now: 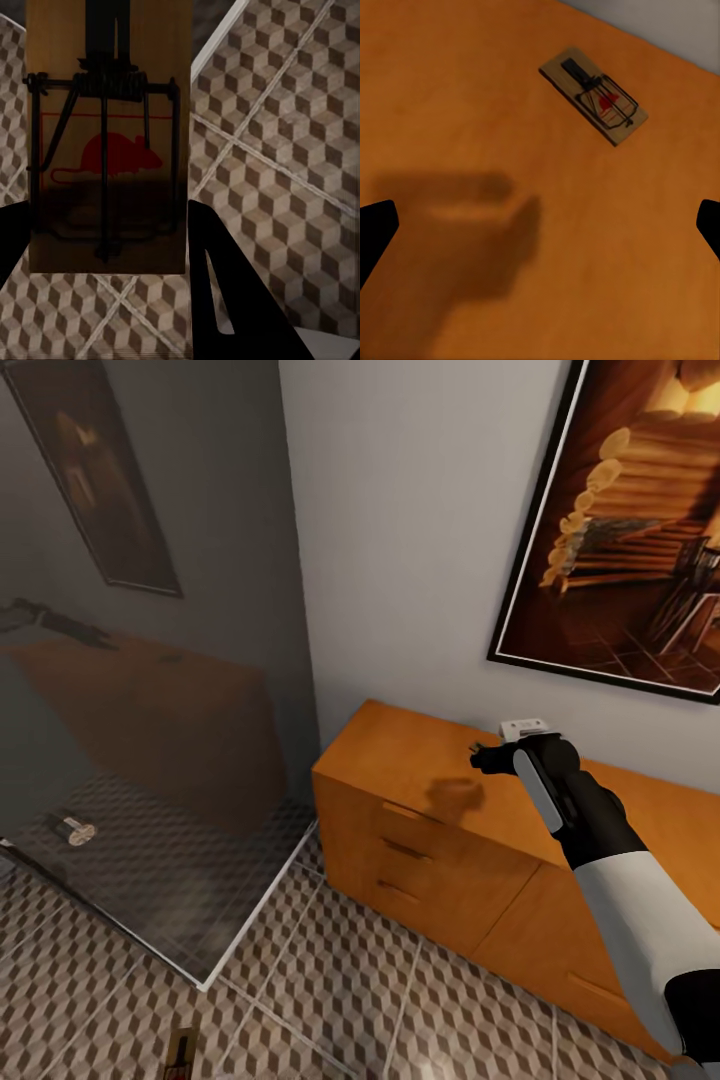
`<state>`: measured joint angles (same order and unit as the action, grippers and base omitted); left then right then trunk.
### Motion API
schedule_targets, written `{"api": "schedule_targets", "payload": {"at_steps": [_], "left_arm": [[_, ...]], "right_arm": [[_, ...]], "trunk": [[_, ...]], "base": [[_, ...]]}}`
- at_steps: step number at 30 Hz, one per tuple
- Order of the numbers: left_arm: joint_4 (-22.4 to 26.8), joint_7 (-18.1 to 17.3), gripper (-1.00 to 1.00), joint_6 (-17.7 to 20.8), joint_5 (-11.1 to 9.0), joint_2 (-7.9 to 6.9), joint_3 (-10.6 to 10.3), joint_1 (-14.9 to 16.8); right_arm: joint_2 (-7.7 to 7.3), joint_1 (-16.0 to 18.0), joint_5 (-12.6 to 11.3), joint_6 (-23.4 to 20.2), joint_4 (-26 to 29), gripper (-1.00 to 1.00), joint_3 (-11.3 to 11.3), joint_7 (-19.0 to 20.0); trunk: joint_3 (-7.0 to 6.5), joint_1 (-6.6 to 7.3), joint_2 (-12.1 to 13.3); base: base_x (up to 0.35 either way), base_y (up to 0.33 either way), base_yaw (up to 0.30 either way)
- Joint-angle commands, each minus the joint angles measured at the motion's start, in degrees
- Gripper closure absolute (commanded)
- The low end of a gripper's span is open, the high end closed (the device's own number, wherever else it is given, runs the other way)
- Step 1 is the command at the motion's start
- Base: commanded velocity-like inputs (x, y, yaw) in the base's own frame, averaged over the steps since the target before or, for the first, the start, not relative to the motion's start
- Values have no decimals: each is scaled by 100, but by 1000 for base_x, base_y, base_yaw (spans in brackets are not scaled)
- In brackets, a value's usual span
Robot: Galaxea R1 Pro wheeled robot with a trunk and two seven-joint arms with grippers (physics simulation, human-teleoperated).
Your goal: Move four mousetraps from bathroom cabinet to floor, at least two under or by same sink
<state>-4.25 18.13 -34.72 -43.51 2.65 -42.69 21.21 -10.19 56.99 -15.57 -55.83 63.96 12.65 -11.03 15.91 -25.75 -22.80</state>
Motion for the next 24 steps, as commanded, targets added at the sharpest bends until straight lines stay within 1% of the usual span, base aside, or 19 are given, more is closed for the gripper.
{"api": "schedule_targets", "payload": {"at_steps": [1,7,24], "left_arm": [[-23,32,100,-14,24,8,-38,8],[-23,32,100,-9,26,11,-38,7],[-23,32,100,-8,27,8,-38,8]], "right_arm": [[-9,5,-60,-15,3,-100,19,-57],[-9,5,-59,-15,-24,-100,19,-57],[-9,0,-52,-15,-74,-100,19,-57]], "trunk": [[17,-3,-11],[51,-3,-11],[149,-3,-11]], "base": [[0,-230,139],[69,-222,139],[148,-153,138]]}}
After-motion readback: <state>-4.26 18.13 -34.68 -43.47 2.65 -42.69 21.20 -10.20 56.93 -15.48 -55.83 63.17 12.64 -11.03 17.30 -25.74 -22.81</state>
